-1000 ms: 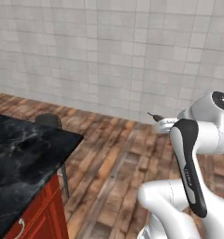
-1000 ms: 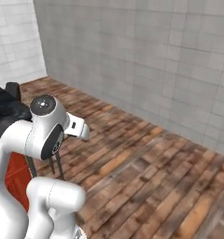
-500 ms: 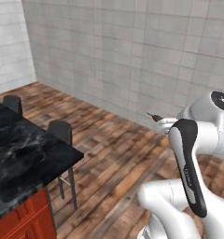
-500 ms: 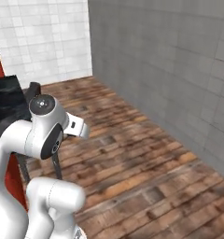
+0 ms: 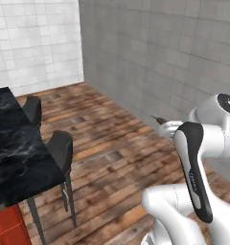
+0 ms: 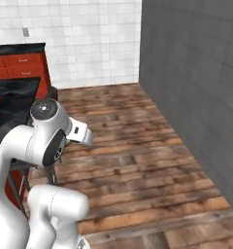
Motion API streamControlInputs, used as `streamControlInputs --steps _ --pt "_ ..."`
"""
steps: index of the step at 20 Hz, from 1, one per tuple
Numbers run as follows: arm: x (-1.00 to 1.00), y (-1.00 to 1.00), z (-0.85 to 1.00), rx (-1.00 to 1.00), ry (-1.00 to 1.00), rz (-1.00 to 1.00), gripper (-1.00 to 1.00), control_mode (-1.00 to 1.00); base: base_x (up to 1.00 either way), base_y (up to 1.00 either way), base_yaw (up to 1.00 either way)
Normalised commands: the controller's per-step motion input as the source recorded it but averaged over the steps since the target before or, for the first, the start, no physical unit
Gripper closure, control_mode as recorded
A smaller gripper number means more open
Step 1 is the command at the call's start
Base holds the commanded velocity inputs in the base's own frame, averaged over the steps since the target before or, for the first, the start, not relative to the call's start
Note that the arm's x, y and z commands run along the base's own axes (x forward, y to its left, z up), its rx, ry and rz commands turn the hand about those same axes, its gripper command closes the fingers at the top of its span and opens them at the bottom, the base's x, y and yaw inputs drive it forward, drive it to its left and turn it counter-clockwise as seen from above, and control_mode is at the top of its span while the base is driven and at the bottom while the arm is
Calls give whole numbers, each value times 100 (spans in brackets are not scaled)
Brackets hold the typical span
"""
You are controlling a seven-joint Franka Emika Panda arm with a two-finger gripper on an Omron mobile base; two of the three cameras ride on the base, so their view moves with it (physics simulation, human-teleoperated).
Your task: Retrieve the apple and banana from the fridge and place them into the bowl on the dining table.
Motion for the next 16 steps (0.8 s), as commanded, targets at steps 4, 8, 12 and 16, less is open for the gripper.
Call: streamControlInputs --steps 4,8,12,16 --pt "0 0 0 0 0 0 100 100 97 -53 64" --pt "0 0 0 0 0 0 100 100 100 -40 68" --pt "0 0 0 0 0 0 100 100 100 -45 67" --pt "0 0 0 0 0 0 100 100 100 -54 64"
